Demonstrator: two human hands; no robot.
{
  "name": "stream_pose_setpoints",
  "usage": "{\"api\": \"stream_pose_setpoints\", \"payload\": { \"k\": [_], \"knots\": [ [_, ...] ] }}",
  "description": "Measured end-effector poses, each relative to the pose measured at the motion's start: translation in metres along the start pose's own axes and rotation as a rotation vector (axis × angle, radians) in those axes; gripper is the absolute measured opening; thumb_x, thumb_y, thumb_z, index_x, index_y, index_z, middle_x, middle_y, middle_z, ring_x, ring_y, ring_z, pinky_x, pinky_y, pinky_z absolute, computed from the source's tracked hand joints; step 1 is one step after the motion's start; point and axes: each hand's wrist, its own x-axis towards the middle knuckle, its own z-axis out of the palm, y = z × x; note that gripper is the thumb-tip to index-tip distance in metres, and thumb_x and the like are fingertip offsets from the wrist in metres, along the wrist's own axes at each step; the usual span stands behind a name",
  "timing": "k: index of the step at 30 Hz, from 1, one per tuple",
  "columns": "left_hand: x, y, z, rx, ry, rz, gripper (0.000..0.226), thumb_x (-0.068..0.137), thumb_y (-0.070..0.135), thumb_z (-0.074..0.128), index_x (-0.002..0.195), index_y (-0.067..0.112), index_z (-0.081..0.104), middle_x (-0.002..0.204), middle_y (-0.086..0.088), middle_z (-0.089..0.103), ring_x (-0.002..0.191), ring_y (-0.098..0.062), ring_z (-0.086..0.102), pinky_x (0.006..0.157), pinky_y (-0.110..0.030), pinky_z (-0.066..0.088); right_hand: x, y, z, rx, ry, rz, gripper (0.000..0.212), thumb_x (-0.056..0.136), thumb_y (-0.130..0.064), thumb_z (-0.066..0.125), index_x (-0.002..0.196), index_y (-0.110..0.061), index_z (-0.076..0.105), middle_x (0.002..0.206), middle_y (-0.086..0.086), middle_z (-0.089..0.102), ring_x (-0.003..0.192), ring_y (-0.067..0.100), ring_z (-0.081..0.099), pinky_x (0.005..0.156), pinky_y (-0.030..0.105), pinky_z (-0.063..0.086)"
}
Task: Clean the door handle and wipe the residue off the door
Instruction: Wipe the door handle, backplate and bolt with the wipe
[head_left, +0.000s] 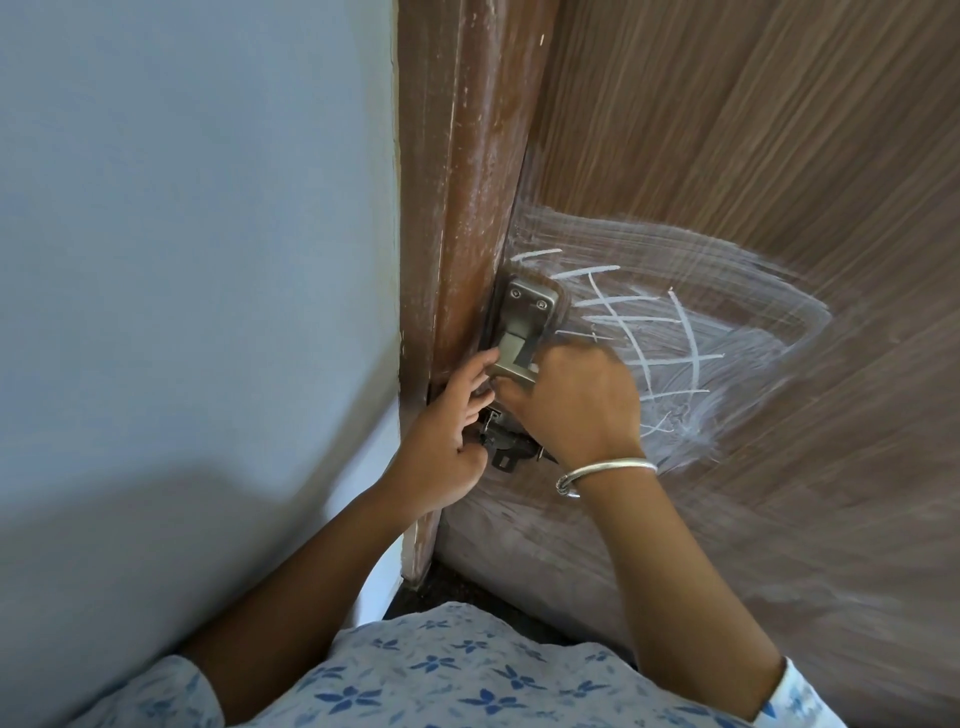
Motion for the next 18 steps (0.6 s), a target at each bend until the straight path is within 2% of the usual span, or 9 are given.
{"api": "stream_pose_setpoints", "payload": {
  "k": [3,6,11,14,18],
  "knots": [
    [0.001,0.000,0.000,-0.014,0.001,0.000,0.104,0.072,-0.019,0.041,0.120,0.072,0.024,0.139,0.020,0.031,0.110,0.028,0.038,0.081,0.002,0.036,0.000,-0.004,-0.005,0.093,-0.025,0.065,0.032,0.077,-0.047,0.058,0.073,-0.015,0.056,0.075,0.007,0.064,0.076,0.029,0.061,0.069,0.035,0.046],
    [0.001,0.000,0.000,-0.007,0.010,-0.004,0.103,0.072,-0.018,0.041,0.120,0.071,0.023,0.141,0.012,0.031,0.111,0.026,0.038,0.083,0.002,0.035,0.006,-0.009,-0.006,0.215,-0.118,0.135,0.022,0.076,-0.036,0.061,0.079,-0.014,0.060,0.077,0.005,0.065,0.078,0.029,0.061,0.072,0.036,0.050],
    [0.000,0.002,0.001,-0.027,-0.013,-0.005,0.100,0.071,-0.014,0.041,0.122,0.070,0.024,0.137,0.030,0.031,0.126,0.002,0.038,0.085,-0.001,0.036,0.007,-0.008,-0.002,0.290,-0.147,0.162,0.018,0.079,-0.025,0.063,0.093,-0.014,0.066,0.088,0.007,0.067,0.086,0.027,0.062,0.068,0.030,0.046],
    [0.000,0.003,0.002,-0.025,-0.013,-0.001,0.097,0.069,-0.009,0.041,0.122,0.071,0.024,0.133,0.035,0.032,0.127,-0.001,0.039,0.084,-0.001,0.037,0.004,-0.003,0.000,0.278,-0.128,0.096,0.026,0.080,-0.018,0.061,0.105,-0.013,0.065,0.097,0.010,0.067,0.093,0.028,0.061,0.067,0.027,0.040],
    [-0.001,0.002,0.001,-0.005,-0.019,-0.005,0.098,0.071,-0.012,0.042,0.123,0.069,0.023,0.130,0.040,0.033,0.125,0.003,0.041,0.083,-0.002,0.038,0.005,0.000,0.002,0.191,-0.125,0.004,0.029,0.081,-0.021,0.061,0.109,-0.013,0.062,0.098,0.011,0.067,0.091,0.028,0.061,0.067,0.027,0.040]
  ]
}}
